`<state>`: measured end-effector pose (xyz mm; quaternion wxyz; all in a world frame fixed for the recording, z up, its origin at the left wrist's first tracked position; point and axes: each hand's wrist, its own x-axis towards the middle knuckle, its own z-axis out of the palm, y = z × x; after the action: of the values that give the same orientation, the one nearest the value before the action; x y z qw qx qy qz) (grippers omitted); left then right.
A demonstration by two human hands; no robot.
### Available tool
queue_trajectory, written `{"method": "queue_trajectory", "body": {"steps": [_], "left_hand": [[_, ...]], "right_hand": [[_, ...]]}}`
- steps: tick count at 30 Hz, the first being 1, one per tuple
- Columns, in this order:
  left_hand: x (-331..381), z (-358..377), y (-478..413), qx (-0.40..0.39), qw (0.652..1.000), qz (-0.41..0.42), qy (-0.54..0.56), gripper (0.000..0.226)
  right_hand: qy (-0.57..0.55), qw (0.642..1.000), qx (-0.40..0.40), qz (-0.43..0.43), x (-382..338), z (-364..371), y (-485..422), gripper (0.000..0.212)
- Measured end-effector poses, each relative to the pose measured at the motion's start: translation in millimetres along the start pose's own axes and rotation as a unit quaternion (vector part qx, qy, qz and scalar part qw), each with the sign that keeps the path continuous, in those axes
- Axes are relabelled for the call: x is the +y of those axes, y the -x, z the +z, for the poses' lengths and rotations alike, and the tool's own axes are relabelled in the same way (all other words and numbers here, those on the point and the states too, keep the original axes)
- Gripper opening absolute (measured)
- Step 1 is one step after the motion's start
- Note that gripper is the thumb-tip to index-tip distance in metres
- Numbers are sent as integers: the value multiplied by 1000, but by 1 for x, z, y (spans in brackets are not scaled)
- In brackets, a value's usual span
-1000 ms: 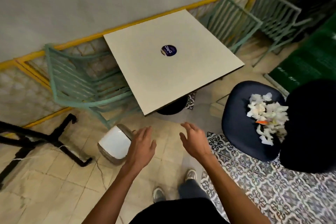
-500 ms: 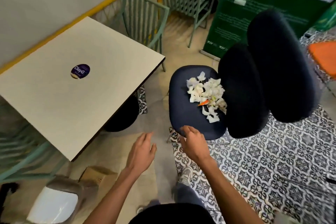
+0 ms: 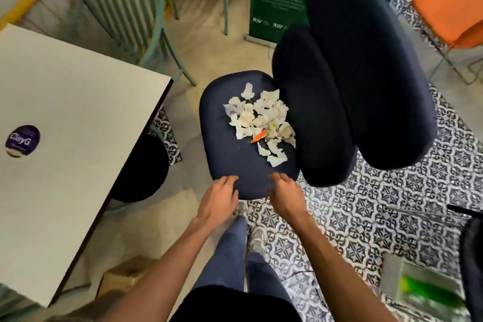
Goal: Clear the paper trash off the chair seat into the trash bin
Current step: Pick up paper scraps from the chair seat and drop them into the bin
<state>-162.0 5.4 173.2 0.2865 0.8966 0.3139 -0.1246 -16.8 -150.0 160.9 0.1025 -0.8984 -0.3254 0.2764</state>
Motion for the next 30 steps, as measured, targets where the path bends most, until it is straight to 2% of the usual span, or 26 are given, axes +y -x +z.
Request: {"method": "queue_trajectory", "body": {"steps": [3,5,14,21,27,30], "left_hand": [[5,3,-37,-35,999,18,-25,41],[8,6,-61,-52,998,21,-40,40],[9,52,-158,-116,988,36,-94,40],[3,120,-239,-120,981,71,-137,48],[-15,187,-294,-150,975,87,-142,69],[-28,210,-304,-165,972,96,-136,55]], "right_hand": [[9,999,-19,27,10,6,-17,17],[10,999,-26,44,15,12,-31,14],[53,992,-83,77,44,57,-115,36],[94,990,-98,49,85,110,-190,53],[108,987,-108,40,124,159,-221,51],[86,989,-116,34,137,174,-222,48]]}}
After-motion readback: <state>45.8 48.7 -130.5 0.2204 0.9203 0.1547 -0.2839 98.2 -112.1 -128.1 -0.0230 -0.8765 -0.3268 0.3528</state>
